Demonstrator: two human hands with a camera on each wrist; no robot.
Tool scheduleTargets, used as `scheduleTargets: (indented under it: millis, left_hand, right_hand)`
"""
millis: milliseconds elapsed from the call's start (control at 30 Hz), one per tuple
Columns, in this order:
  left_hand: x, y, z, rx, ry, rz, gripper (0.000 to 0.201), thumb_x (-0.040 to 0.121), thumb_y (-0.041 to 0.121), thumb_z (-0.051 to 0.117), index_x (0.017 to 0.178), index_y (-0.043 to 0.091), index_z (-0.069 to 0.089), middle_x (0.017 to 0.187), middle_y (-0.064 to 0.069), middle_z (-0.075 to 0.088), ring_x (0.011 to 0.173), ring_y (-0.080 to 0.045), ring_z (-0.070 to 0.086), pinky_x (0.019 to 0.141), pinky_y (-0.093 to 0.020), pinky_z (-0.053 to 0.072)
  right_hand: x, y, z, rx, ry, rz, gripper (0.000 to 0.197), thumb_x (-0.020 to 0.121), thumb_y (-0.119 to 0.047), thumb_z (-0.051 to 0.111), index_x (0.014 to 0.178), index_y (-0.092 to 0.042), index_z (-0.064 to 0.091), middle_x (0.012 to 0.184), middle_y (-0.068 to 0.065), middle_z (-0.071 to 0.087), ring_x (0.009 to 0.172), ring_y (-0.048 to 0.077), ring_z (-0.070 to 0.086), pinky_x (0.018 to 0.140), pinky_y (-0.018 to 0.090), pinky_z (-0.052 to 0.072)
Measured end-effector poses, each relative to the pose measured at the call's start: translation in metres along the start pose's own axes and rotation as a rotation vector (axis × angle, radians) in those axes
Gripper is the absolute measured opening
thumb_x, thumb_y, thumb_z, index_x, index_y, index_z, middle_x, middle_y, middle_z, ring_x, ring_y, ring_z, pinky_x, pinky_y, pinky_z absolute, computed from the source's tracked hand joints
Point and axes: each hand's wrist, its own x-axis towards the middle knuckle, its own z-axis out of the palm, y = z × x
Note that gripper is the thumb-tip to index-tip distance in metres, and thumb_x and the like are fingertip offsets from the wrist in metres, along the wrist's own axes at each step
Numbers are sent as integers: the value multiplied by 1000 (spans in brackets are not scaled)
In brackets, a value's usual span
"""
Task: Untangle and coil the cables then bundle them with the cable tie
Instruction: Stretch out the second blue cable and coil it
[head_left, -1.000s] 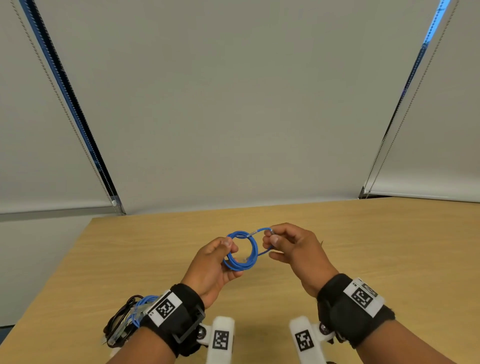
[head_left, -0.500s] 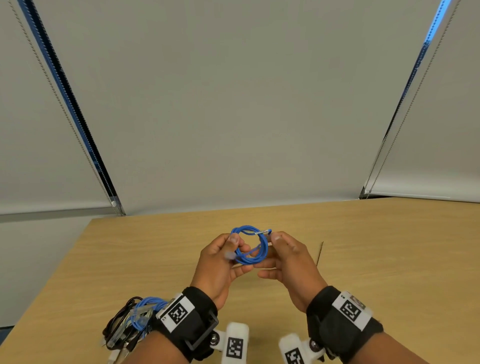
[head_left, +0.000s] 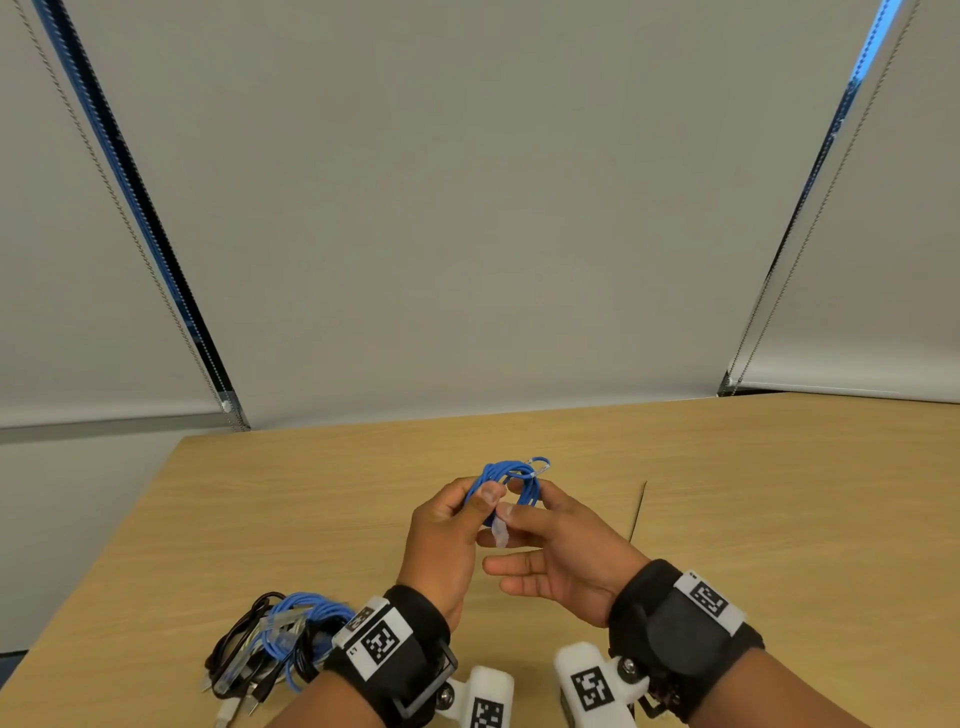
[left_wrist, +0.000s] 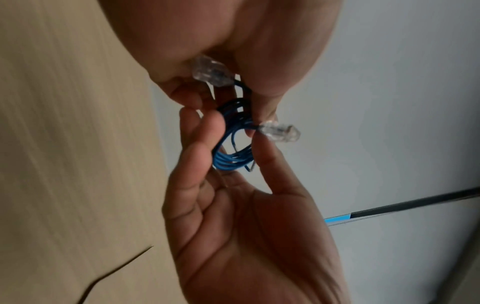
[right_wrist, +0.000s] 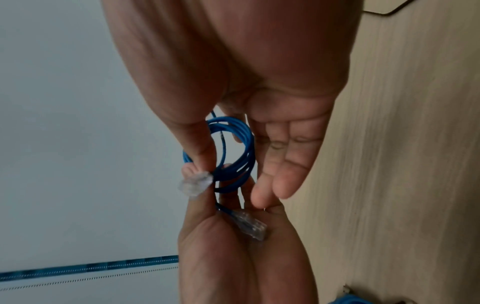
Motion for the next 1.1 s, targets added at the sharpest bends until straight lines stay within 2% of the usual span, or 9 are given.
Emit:
scheduleTargets:
  millis: [167, 300, 367, 567, 700, 800, 900, 1000, 1100]
  left_hand:
    - [0, -3, -2, -5, 37, -16, 18, 89, 36, 68, 89, 22, 78, 84, 1, 73, 82, -15, 67, 79, -37, 55]
    - [2, -3, -14, 32, -29, -77, 9, 96, 20, 63, 105, 18, 63, 89, -2, 76, 81, -14, 69, 80, -38, 50]
    - [7, 0, -23, 168, -108, -66, 23, 94, 12, 64, 112, 23, 56, 90, -8, 78, 75, -13, 70, 76, -35, 51]
    - [12, 8, -22, 451, -149, 77, 18, 90, 33, 66, 82, 18, 66, 76, -5, 74, 76, -30, 70, 77, -42, 55]
    - [19, 10, -36, 145, 31, -84, 29, 101, 21, 57, 77, 9, 66, 68, -2, 66, 67, -23, 61, 63, -37, 57]
    - [21, 12, -40, 13, 30, -133, 26, 102, 24, 55, 85, 10, 68, 73, -5, 65, 69, -21, 65, 65, -36, 58]
    - [17, 12, -37, -108, -49, -227, 13, 102, 16, 55, 103, 10, 66, 79, -10, 66, 71, -23, 68, 69, -43, 61]
    - [16, 9, -41, -156, -134, -302, 45, 95, -2, 59, 123, 34, 61, 88, -18, 65, 79, -33, 66, 83, -59, 59]
    - [17, 11, -42, 60, -187, -265, 37, 95, 5, 62, 114, 36, 71, 99, -17, 62, 71, -30, 69, 75, -48, 61]
  right_hand:
    - [5, -1, 0, -1, 13, -7, 52, 88, 2, 62, 128, -30, 52, 100, 20, 72, 63, 24, 61, 53, 32, 46]
    - [0, -7, -2, -320, 61, -92, 54, 81, -7, 59, 127, -33, 49, 88, 14, 66, 53, 16, 50, 49, 28, 34]
    - [-3, -11, -5, -513, 71, -118, 53, 79, -11, 61, 125, -36, 49, 85, 11, 63, 55, 14, 50, 48, 25, 36]
    - [-4, -19, -5, -917, 106, -220, 48, 87, -9, 62, 125, -36, 49, 78, 4, 60, 66, 17, 54, 65, 35, 49]
    - [-8, -32, -13, -1097, 20, -160, 69, 90, -5, 57, 148, -36, 35, 82, -7, 69, 67, 2, 57, 66, 19, 46]
    - [-12, -42, -20, -1216, -64, -139, 66, 94, -3, 45, 152, -34, 36, 79, -15, 67, 70, -7, 57, 69, 12, 41]
    - [-12, -44, -25, -1170, -91, -121, 55, 93, -3, 42, 139, -32, 54, 74, -14, 69, 61, -6, 56, 66, 15, 42]
    - [-12, -36, -31, -1035, -64, -119, 32, 98, -12, 51, 122, -27, 67, 70, -7, 69, 57, -1, 53, 62, 17, 44]
    - [-12, -31, -31, -966, -63, -134, 18, 99, -18, 55, 109, -22, 70, 71, -3, 69, 62, 3, 55, 61, 17, 42]
